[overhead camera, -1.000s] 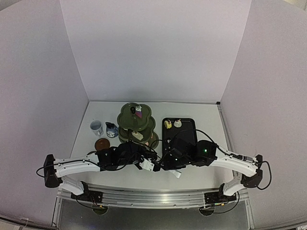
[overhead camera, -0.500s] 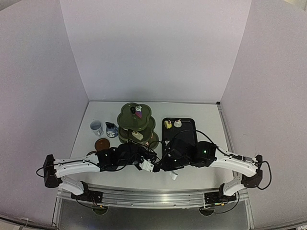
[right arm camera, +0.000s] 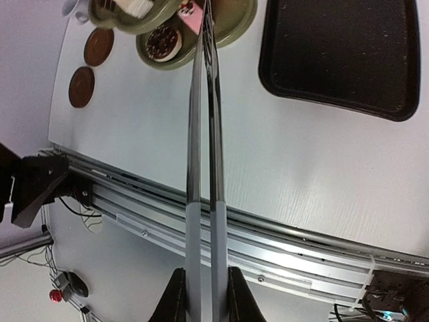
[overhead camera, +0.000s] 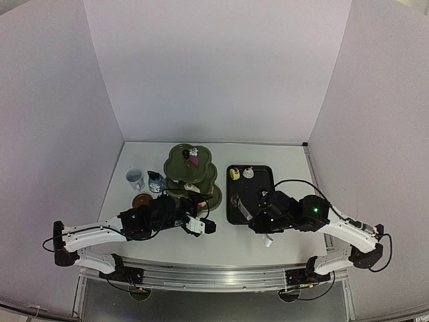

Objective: Serve the afternoon tea

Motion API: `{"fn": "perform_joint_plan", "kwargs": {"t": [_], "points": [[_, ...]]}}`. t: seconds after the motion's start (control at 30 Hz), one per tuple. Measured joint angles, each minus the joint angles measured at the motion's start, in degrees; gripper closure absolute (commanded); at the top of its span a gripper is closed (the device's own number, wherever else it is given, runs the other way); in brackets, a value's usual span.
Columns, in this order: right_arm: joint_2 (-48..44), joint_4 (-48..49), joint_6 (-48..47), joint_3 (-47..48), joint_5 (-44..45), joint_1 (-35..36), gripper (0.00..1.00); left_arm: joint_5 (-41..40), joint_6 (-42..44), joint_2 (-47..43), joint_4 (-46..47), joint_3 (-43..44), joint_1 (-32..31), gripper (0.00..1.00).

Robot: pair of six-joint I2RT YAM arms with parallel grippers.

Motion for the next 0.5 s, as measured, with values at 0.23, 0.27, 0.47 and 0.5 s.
{"fn": "perform_joint_plan", "kwargs": {"t": [0.23,0.27,0.47,0.5], "points": [[2.3,-5.5,-6.8,3.2,-2.0,-18.3,1.0,0.2,-8.2,-3.4,-4.1,0.1,3.1,0.0],[4.2,-5.8,-8.8,4.1,-2.6,-21.5,1.0,0.3,-9.7,-3.6,-4.8,0.1,4.1,0.0],[19.5,-5.6,-21.2,9.8,-3.8,-33.7,1.0,2.6,-21.4,-5.7,-9.9,0.5,13.5,0.0],[21.9,-5.2,-23.3,10.8,-3.9,-34.9,1.0,3.1,-23.2,-6.5,-10.7,0.5,15.2,0.0]]}}
